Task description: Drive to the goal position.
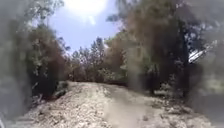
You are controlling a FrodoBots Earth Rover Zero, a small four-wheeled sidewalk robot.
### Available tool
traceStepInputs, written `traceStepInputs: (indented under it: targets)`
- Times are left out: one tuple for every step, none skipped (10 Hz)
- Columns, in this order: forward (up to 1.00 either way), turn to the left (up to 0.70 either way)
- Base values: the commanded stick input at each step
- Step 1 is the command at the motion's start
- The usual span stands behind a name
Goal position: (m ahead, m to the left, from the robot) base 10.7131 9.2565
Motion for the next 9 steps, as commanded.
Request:
traceStepInputs:
  targets:
    - [0.44, 0.02]
    - [0.44, 0.02]
    - [0.44, 0.02]
    - [0.44, 0.02]
    - [0.44, 0.02]
    - [0.44, 0.02]
    - [0.44, 0.02]
    - [0.44, 0.02]
    - [0.44, 0.02]
